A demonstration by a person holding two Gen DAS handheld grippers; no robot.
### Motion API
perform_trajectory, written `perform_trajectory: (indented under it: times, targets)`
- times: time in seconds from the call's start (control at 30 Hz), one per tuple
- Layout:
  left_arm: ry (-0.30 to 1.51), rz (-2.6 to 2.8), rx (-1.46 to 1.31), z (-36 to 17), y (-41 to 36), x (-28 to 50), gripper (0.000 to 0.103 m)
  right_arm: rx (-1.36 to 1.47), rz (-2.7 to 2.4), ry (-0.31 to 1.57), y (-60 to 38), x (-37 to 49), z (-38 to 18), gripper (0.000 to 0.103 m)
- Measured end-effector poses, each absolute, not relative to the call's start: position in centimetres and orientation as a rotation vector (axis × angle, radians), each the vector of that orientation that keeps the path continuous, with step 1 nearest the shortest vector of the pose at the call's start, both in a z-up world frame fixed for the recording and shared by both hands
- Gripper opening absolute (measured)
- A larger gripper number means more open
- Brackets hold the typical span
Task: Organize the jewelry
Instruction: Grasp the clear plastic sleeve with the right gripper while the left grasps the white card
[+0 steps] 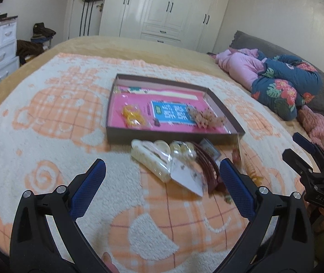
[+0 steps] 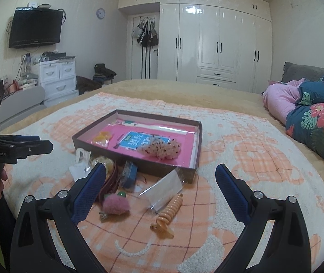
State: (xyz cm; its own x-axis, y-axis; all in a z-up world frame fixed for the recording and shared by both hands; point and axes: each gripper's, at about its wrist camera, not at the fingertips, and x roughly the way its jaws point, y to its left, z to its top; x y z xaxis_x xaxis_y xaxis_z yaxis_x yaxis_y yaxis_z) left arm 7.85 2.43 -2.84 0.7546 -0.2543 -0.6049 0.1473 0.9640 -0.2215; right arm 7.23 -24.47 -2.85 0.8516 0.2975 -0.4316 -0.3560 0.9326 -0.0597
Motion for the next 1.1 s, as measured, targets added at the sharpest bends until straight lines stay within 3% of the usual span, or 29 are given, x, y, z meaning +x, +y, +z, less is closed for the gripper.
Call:
perform_trajectory:
  times: [0.17, 0.33, 0.5, 0.57, 0.73, 1.1]
  targets:
    - [0.739, -0.267, -0.176, -4.2, 1.4, 8.0, 0.091, -0.155, 0.344, 0.459, -24.4, 7.6, -3.6, 0.094]
    - [0.790, -0.298, -0.186, -5.6, 0.4, 8.5, 0.082, -0.148, 0.332, 0.505, -24.9, 8.8, -4.4, 0.094]
    - [0.850, -0.308, -0.214, -7.0, -0.1, 9.3, 0.066, -0.124, 0.342, 0.570, -25.2, 10.7, -5.7, 0.094]
    - [0.863, -0.318, -0.222, -7.2, -0.4, 9.5, 0.052, -0.112, 0.349, 0.602, -25.1, 11.6, -6.3, 0.094]
    - [0.900, -0.365, -0.283, -8.0, -0.8, 10.0, 0.032, -0.095, 0.353, 0.663, -25.0, 13.7, -7.4, 0.094]
    - [0.926, -0.380, -0.343, -9.0, -1.6, 11.3, 0.031, 0.045, 0.403, 0.835, -25.6, 18.6, -9.8, 0.092]
